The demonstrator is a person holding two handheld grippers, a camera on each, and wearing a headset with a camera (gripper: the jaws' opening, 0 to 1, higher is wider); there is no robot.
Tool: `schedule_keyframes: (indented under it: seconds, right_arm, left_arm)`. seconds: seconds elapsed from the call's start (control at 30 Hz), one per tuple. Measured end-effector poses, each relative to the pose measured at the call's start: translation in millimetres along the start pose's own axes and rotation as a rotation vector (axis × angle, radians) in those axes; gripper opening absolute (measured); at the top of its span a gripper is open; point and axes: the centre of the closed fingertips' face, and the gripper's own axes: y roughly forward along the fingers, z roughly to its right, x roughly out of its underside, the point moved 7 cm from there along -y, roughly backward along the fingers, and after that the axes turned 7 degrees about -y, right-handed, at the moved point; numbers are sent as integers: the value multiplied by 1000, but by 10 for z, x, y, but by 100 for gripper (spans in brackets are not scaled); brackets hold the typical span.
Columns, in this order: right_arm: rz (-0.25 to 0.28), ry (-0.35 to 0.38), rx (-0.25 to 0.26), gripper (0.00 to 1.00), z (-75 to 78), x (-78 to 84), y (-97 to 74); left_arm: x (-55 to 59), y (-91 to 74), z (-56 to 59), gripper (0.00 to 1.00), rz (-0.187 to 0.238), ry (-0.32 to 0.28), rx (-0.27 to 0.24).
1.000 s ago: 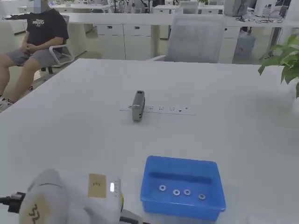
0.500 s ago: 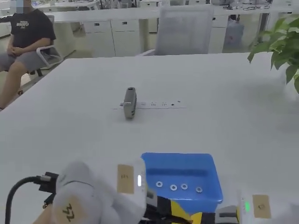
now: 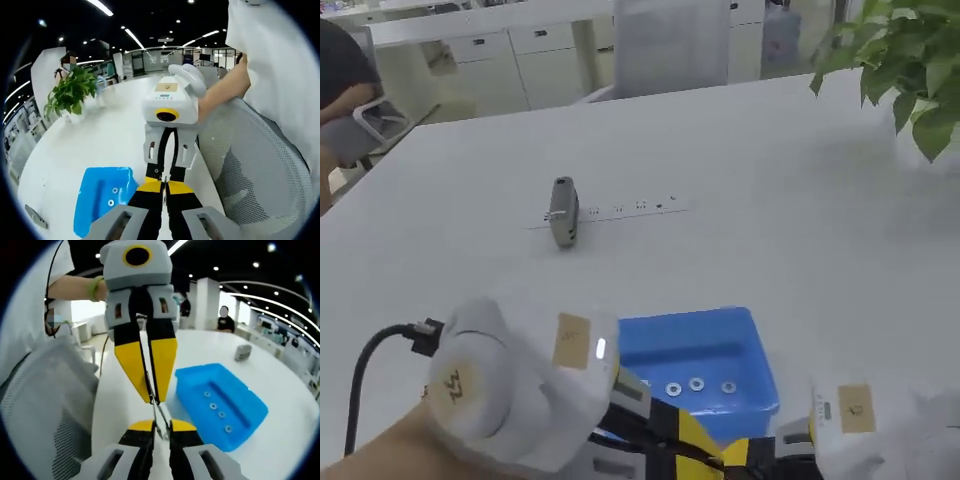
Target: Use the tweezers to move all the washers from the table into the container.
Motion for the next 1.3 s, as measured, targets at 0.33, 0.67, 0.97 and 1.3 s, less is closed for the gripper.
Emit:
schedule_keyframes:
  seconds: [0.33, 0.67, 0.97, 1.3]
  right_arm:
    - [15, 29, 2, 7, -7, -30, 1]
    - [16, 30, 10, 6, 1, -47, 10]
    - [24, 27, 11, 5, 10, -59, 11]
    - [18, 76, 33, 3, 36, -31, -6]
  left_arm:
    - [-35, -57, 15, 0, -38, 10, -12]
    - [-27, -42, -14, 0, -32, 1, -27]
    - [4, -54, -28, 0, -29, -1, -27]
    - [-64, -189, 29, 42, 210, -318, -171]
